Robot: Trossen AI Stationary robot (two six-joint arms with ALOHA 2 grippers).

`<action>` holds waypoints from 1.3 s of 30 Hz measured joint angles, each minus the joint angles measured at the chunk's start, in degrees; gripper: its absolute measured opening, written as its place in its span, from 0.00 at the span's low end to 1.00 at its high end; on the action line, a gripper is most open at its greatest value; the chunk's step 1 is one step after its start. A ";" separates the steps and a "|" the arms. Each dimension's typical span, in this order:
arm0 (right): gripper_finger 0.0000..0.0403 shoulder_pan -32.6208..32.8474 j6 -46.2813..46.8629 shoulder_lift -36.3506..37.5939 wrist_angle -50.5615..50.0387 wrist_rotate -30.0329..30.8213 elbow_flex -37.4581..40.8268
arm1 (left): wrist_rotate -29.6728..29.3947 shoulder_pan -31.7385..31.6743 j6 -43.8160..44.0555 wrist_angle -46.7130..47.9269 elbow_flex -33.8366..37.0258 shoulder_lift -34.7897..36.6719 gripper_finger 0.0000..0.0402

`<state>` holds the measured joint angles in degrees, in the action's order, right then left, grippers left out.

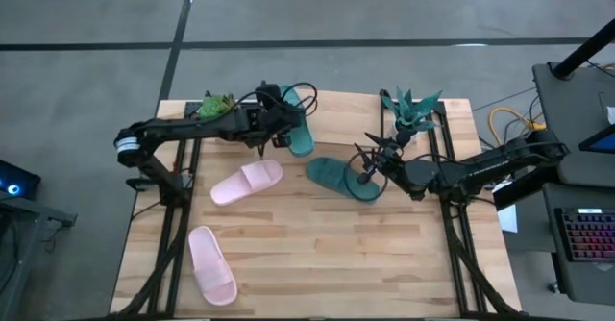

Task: Pick and place slides into the shelf
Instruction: Put the bottom green slide on the shelf

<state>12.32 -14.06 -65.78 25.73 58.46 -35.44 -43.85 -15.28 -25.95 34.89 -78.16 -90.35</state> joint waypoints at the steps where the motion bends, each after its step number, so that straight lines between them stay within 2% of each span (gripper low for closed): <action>1: 0.45 0.00 0.00 0.00 -0.01 0.00 0.03 | 0.04 -0.42 -0.11 0.04 -0.02 -0.18 0.42; 7: 0.45 0.00 -0.13 0.00 -0.14 0.00 0.11 | 0.16 -2.26 -2.27 0.03 -0.02 -1.74 0.41; 10: 0.45 0.00 -0.13 0.00 -0.21 0.00 0.11 | 0.15 -2.74 -4.66 0.04 -0.02 -2.20 0.37; 13: 0.45 0.00 -0.11 0.00 -0.69 0.00 0.16 | 0.06 -2.76 -6.84 -0.05 -0.02 -2.19 0.28; 19: 0.45 0.00 -0.09 0.00 -1.02 0.00 0.72 | 0.16 -2.78 -11.54 -0.01 -0.02 -0.95 0.03; 29: 0.45 0.01 -0.09 0.00 -0.97 0.00 0.74 | -0.14 -3.15 -18.57 0.53 -0.02 0.35 0.01; 33: 0.45 0.00 -0.09 0.00 -1.03 0.01 0.74 | -2.53 -3.41 -20.88 0.77 0.50 0.37 0.01; 39: 0.45 0.01 -0.09 0.00 -1.20 0.01 0.74 | -3.00 -4.08 -22.89 1.69 0.62 0.86 0.00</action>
<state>12.33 -14.15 -65.78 24.53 58.47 -34.70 -46.85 -19.36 -48.84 36.58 -77.54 -89.48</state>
